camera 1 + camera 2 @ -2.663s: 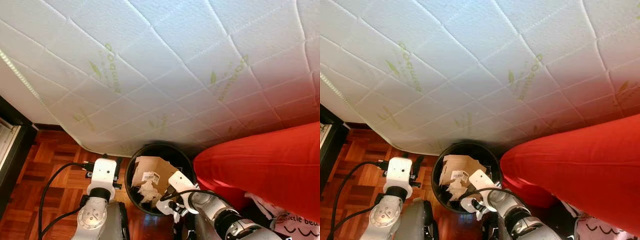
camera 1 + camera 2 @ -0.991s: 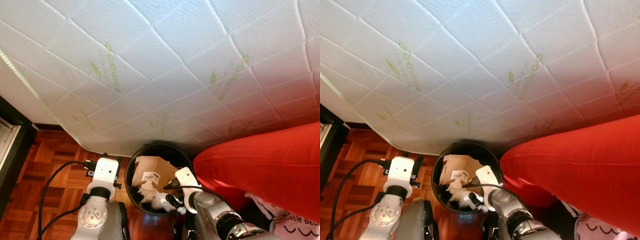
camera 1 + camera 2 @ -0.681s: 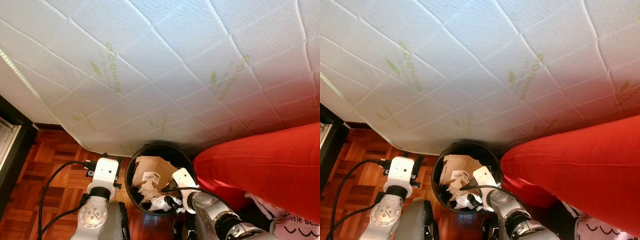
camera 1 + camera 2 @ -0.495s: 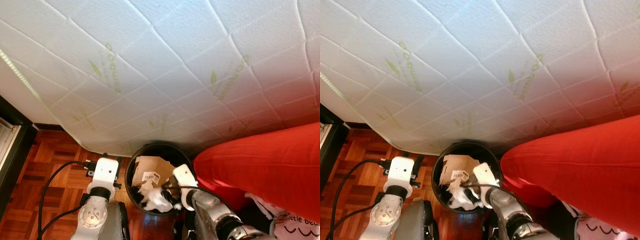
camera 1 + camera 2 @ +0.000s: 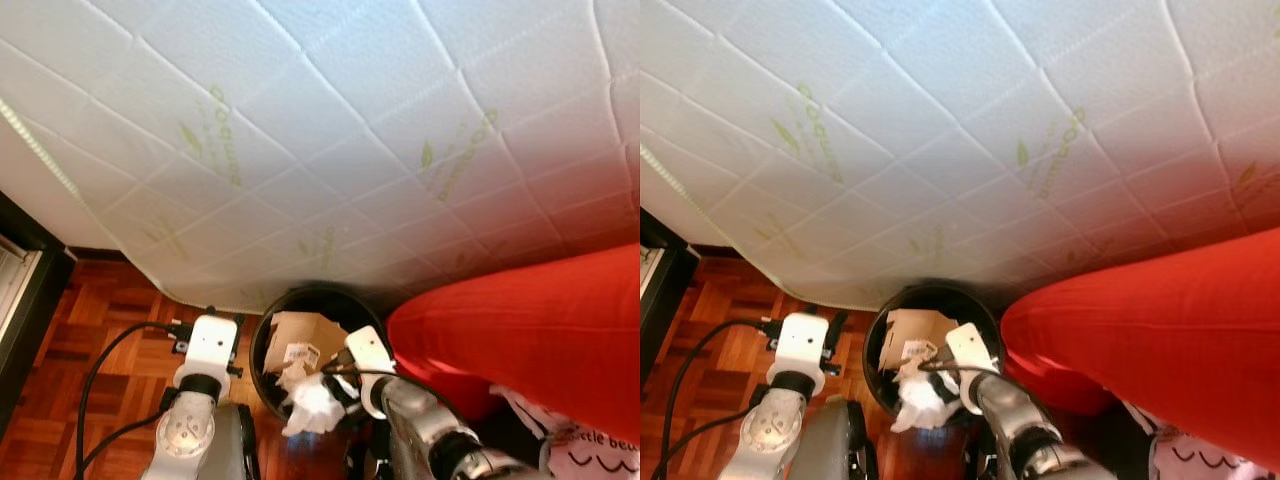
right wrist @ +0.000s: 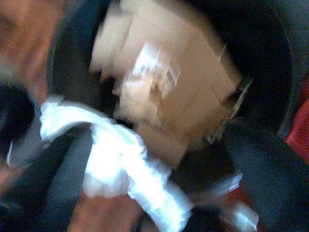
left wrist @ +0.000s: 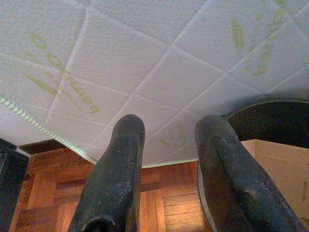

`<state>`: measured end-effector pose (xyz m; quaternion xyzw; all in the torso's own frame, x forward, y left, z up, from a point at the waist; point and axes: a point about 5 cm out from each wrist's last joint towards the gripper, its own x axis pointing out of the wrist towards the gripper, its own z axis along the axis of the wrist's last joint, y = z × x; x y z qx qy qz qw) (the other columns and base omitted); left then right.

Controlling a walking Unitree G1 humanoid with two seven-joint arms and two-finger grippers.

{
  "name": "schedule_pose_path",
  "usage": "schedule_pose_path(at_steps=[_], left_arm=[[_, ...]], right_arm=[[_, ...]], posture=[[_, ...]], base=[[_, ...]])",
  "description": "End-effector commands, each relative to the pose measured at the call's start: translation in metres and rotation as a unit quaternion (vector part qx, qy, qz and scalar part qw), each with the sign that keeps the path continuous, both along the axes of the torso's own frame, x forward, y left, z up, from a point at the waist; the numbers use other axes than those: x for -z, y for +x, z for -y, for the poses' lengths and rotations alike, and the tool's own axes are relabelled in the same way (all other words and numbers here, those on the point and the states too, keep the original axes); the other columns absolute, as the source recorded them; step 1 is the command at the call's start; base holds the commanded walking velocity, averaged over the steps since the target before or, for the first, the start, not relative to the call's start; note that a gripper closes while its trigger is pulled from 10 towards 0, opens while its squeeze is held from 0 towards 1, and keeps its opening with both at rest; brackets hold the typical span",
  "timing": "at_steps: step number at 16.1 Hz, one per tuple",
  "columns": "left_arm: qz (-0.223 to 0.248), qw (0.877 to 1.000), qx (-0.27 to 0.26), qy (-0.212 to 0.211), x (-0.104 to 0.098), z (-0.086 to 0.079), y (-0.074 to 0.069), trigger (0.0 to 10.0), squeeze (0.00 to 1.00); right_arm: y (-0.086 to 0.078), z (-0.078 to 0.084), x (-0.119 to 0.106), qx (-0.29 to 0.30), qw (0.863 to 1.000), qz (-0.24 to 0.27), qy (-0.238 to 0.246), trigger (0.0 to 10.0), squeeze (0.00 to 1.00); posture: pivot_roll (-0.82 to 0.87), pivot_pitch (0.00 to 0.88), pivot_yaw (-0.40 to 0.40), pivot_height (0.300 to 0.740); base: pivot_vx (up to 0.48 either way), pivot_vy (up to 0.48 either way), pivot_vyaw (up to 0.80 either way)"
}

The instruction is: Clean up the room

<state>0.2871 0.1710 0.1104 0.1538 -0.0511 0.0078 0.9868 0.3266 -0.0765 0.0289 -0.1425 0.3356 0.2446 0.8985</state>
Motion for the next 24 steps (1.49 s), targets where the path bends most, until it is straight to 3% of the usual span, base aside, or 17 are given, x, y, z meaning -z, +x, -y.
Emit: schedule_pose_path(at_steps=[1, 2, 4, 6, 7, 9, 10, 14, 15, 16, 17, 19, 21, 24], left_arm=[[-0.021, 1.0, -0.002, 0.005, 0.011, 0.0, -0.005, 10.0, 0.0], [-0.019, 1.0, -0.004, 0.005, 0.01, -0.001, -0.005, 10.0, 0.0], [-0.02, 1.0, -0.003, 0.004, 0.011, 0.0, -0.005, 10.0, 0.0], [-0.02, 1.0, -0.002, 0.003, 0.011, 0.001, -0.005, 10.0, 0.0], [-0.02, 1.0, -0.002, 0.004, 0.01, 0.0, -0.005, 10.0, 0.0], [-0.019, 1.0, -0.004, 0.004, 0.01, 0.0, -0.005, 10.0, 0.0], [-0.018, 1.0, -0.004, 0.005, 0.01, 0.0, -0.005, 10.0, 0.0], [-0.017, 1.0, -0.005, 0.006, 0.009, 0.0, -0.005, 10.0, 0.0], [-0.017, 1.0, -0.005, 0.007, 0.009, 0.0, -0.005, 10.0, 0.0], [-0.016, 1.0, -0.004, 0.008, 0.009, 0.0, -0.004, 10.0, 0.0], [-0.015, 1.0, -0.002, 0.009, 0.009, 0.001, -0.004, 10.0, 0.0], [-0.014, 1.0, -0.003, 0.009, 0.009, 0.001, -0.004, 10.0, 0.0], [-0.014, 1.0, -0.002, 0.009, 0.008, 0.001, -0.004, 10.0, 0.0], [-0.014, 1.0, 0.0, 0.009, 0.008, 0.001, -0.005, 10.0, 0.0]], right_arm=[[-0.014, 0.007, 0.016, -0.019, 0.997, -0.059, -0.051, 10.0, 0.0], [-0.013, 0.007, 0.016, -0.012, 0.998, -0.045, -0.04, 10.0, 0.0], [-0.016, 0.01, 0.019, 0.01, 0.995, -0.08, -0.057, 10.0, 0.0], [-0.02, 0.011, 0.021, -0.011, 0.99, -0.12, -0.069, 10.0, 0.0], [-0.019, 0.01, 0.02, -0.019, 0.991, -0.112, -0.069, 10.0, 0.0], [-0.011, 0.005, 0.014, -0.009, 0.999, -0.026, -0.03, 10.0, 0.0], [-0.008, 0.003, 0.01, 0.016, 1.0, 0.013, 0.014, 10.0, 0.0], [-0.004, 0.002, 0.001, 0.082, 0.988, 0.09, 0.096, 10.0, 0.0], [-0.004, 0.002, 0.001, 0.081, 0.988, 0.092, 0.095, 10.0, 0.0], [-0.004, 0.005, 0.005, 0.057, 0.995, 0.074, 0.019, 10.0, 0.0], [-0.004, 0.008, 0.007, 0.048, 0.997, 0.06, -0.026, 10.0, 0.0], [-0.009, 0.009, 0.013, 0.052, 0.998, 0.009, -0.021, 10.0, 0.0], [-0.013, 0.009, 0.017, 0.015, 0.998, -0.045, -0.045, 10.0, 0.0], [-0.016, 0.009, 0.019, 0.003, 0.996, -0.073, -0.059, 10.0, 0.0]], posture=[[0.18, 0.441, -0.089, 0.615], [0.18, 0.444, -0.09, 0.615], [0.17, 0.445, -0.091, 0.615], [0.18, 0.445, -0.089, 0.615], [0.18, 0.445, -0.089, 0.615], [0.18, 0.447, -0.091, 0.615], [0.18, 0.448, -0.091, 0.615], [0.17, 0.445, -0.093, 0.615], [0.17, 0.445, -0.093, 0.615], [0.17, 0.445, -0.094, 0.615], [0.18, 0.444, -0.094, 0.615], [0.18, 0.445, -0.094, 0.615], [0.17, 0.448, -0.092, 0.615], [0.17, 0.449, -0.09, 0.615]], base=[[0.0, 0.0, 0.0], [0.0, 0.0, 0.0], [0.0, 0.0, 0.0], [0.0, 0.0, 0.0], [0.0, 0.0, 0.0], [0.0, 0.0, 0.0], [0.0, 0.0, 0.0], [0.0, 0.0, 0.0], [0.0, 0.0, 0.0], [0.0, 0.0, 0.0], [0.0, 0.0, 0.0], [0.0, 0.0, 0.0], [0.0, 0.0, 0.0], [0.0, 0.0, 0.0]])
